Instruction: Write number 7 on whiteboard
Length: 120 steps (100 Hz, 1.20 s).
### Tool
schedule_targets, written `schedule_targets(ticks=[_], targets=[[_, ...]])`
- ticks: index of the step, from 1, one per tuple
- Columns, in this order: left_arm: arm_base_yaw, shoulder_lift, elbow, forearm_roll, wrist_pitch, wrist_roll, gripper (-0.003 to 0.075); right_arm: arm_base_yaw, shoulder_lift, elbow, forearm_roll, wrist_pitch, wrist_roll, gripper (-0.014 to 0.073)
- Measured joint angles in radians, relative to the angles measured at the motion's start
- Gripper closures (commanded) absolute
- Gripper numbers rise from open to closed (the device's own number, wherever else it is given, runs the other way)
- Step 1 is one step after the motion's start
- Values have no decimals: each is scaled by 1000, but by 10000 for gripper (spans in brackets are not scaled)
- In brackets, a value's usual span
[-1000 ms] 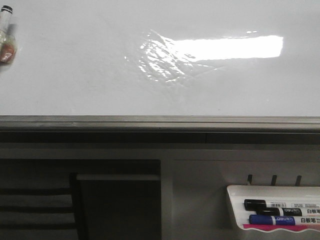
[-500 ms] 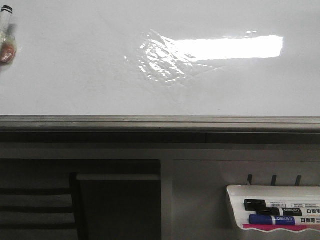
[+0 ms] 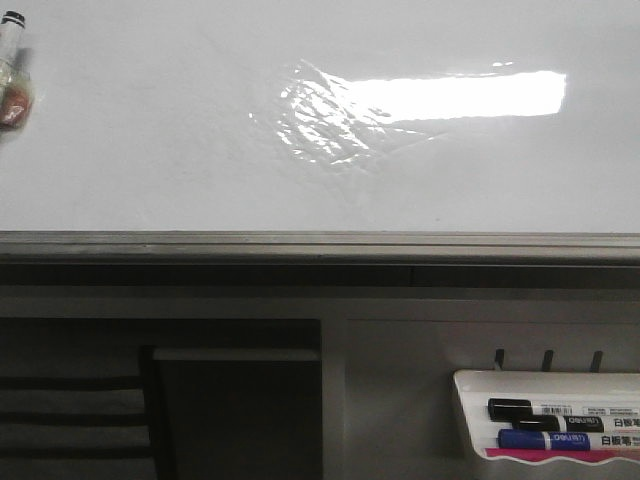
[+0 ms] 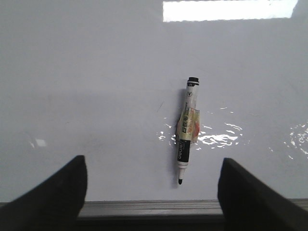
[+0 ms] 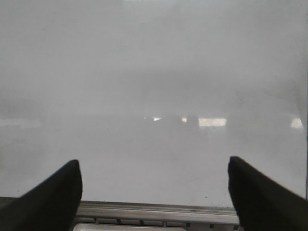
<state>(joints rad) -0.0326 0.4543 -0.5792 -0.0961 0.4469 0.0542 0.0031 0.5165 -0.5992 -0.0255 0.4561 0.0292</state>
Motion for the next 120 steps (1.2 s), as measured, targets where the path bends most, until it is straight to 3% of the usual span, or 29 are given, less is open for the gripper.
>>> schedule_targets(ticks=[54,120], targets=[[0,51,0,-28,-21,34,301,0,0,0,5,0,6,8],[-141,643,-149,-50,-86,110,326,0,0,0,7,0,7,8]])
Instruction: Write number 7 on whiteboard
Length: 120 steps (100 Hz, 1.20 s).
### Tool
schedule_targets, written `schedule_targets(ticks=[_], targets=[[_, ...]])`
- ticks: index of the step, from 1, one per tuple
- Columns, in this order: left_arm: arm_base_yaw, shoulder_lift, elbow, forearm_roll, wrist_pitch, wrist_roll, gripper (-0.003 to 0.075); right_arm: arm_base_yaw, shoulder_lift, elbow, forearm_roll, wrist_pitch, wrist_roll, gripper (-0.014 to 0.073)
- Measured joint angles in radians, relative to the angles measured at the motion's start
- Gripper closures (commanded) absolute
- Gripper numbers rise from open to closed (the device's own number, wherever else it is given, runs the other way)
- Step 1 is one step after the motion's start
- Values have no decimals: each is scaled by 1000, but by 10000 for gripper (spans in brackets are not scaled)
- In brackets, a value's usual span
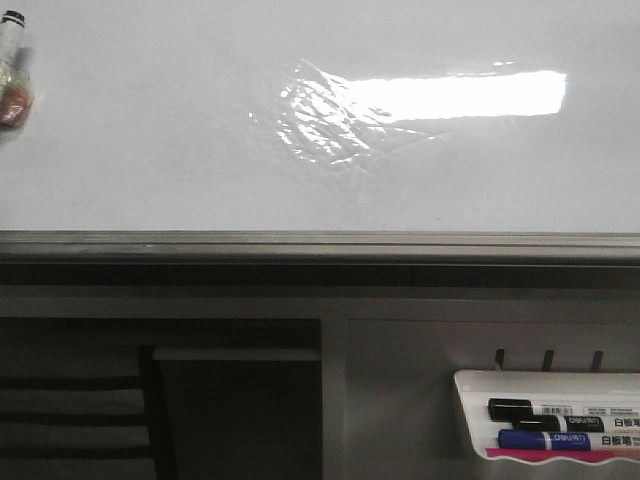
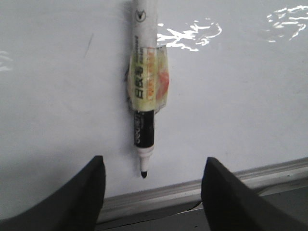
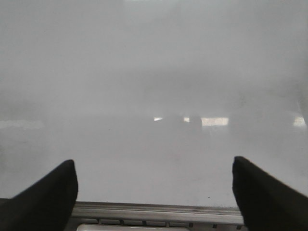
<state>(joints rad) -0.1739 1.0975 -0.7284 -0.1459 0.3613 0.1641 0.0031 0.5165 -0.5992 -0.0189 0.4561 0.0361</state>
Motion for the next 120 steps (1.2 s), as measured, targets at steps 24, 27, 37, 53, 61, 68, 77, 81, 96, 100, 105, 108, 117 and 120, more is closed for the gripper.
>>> schedule_targets(ticks=[24,27,37,53,61,68,77,81,96,100,105,108,117,120], targets=[[-4,164,-68,0,-53,0,375,0,0,0,0,0,0,8],[-4,178,-72,2,-62,0,381,0,0,0,0,2,0,8],[-4,221,-87,2,-76,0,409,0,0,0,0,6,0,8],[-4,253,-88,4,-96,0,465,0,0,0,0,12,0,8],[-6,255,-88,4,-97,0,510,0,0,0,0,12,0,8],[-6,255,-88,4,-100,0,559,0,0,0,0,19,0,8],[-6,255,-88,4,-100,0,618,0,0,0,0,24,0,8],[-6,255,-88,4,-100,0,643,0,0,0,0,25,0,8],[-6,255,-88,4,-100,0,720,0,0,0,0,26,0,8],[-6,255,-88,4,-100,0,741,0,0,0,0,26,0,8],[-6,255,-88,4,-100,0,741,0,0,0,0,26,0,8],[-6,254,-89,4,-95,0,741,0,0,0,0,26,0,8],[-6,232,-101,4,-41,0,741,0,1,-5,0,51,0,9],[-6,221,-109,4,-14,0,741,0,5,-16,0,72,0,10]])
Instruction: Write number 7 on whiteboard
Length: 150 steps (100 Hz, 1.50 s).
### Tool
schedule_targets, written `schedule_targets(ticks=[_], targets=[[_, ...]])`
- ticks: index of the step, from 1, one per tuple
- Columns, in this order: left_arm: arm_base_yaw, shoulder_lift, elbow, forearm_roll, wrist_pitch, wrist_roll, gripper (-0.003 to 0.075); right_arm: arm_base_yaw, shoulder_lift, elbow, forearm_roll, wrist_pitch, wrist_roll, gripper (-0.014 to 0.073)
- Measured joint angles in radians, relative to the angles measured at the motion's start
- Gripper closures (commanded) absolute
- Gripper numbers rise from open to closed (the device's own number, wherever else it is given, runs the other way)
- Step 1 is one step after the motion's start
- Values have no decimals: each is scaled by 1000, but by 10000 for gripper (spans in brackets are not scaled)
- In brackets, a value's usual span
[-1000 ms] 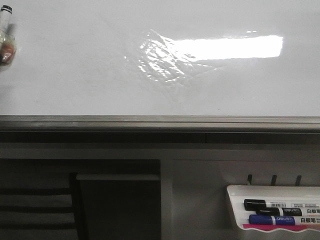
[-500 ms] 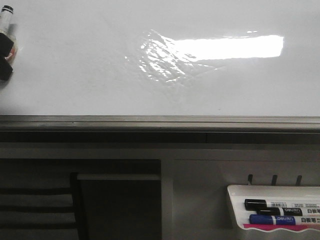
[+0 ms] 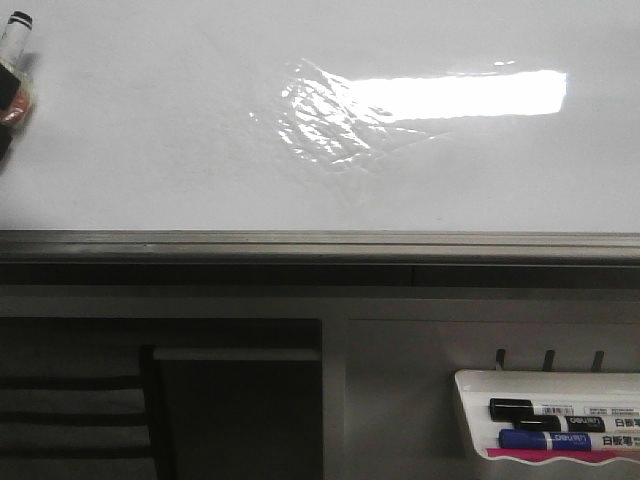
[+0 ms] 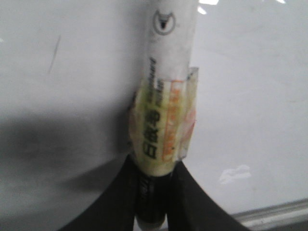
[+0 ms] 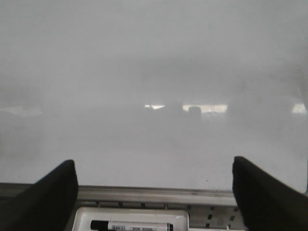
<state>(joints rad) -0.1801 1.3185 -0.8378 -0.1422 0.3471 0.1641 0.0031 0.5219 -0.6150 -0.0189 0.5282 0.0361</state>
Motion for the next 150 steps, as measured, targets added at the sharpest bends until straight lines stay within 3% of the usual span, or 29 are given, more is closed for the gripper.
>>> schedule_targets(ticks=[23,38,50,67,85,109,130,150], targets=[[-54,-75,-143,2,357,85,741,2,113,-135,54,262,-74,10],[-158,-76,-222,2,600,209,741,13,237,-215,239,384,-323,10],[-264,-77,-241,-7,685,306,741,32,342,-272,440,466,-589,10],[-433,-62,-251,-11,707,412,741,129,473,-337,657,524,-926,10],[-578,-21,-255,-13,651,461,741,294,572,-393,705,506,-1124,10],[-687,-5,-255,-15,596,484,741,512,647,-404,713,391,-1174,10],[-695,-1,-255,-15,592,486,741,587,706,-404,718,328,-1199,17],[-695,-1,-255,-15,592,486,741,592,747,-404,718,305,-1205,195]])
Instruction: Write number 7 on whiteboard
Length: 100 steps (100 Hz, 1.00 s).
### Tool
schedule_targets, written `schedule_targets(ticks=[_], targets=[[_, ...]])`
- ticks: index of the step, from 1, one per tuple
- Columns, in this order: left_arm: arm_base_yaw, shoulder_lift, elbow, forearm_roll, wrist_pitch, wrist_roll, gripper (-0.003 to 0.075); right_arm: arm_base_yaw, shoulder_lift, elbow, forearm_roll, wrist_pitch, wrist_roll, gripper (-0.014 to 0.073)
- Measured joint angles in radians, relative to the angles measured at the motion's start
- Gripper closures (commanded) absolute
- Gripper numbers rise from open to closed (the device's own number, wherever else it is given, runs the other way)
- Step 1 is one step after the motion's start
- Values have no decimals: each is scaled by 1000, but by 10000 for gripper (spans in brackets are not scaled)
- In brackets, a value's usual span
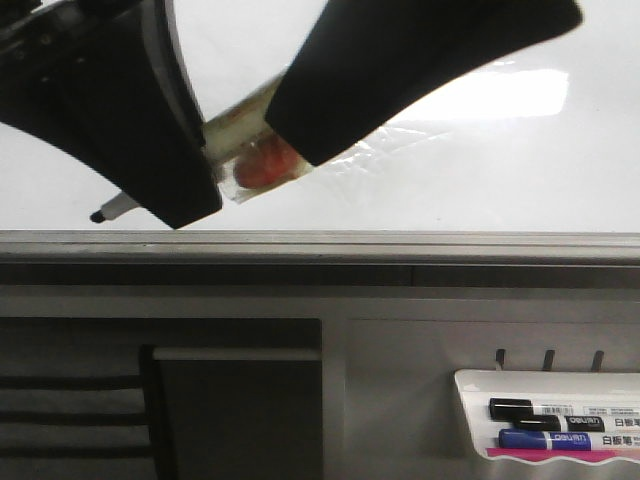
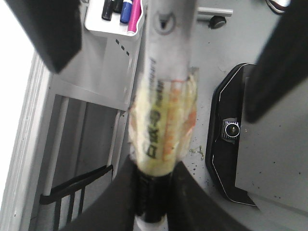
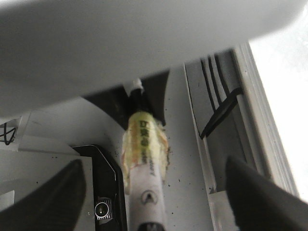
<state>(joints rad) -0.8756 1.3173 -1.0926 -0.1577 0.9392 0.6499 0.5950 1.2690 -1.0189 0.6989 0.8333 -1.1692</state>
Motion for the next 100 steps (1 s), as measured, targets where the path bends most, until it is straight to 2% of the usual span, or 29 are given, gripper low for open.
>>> schedule_targets(ticks=[16,43,62,69,81,86,91,100], targets=[[0,1,0,0,-1,0,741,0,14,0,19,1,-10,312],[0,1,0,0,-1,0,741,0,14,0,36,1,-25,406],[0,1,0,2,-9,0,729,0,14,0,40,9,-26,517],[0,1,0,8,-12,2,659,0,14,0,42,11,-26,560],[0,1,0,11,-17,10,421,0,14,0,44,15,-30,625],[0,1,0,11,-22,10,348,0,14,0,44,17,-33,641],[0,1,0,13,-28,9,308,0,14,0,42,17,-33,641],[10,-6,0,25,-34,-21,302,0,14,0,33,17,-33,639]])
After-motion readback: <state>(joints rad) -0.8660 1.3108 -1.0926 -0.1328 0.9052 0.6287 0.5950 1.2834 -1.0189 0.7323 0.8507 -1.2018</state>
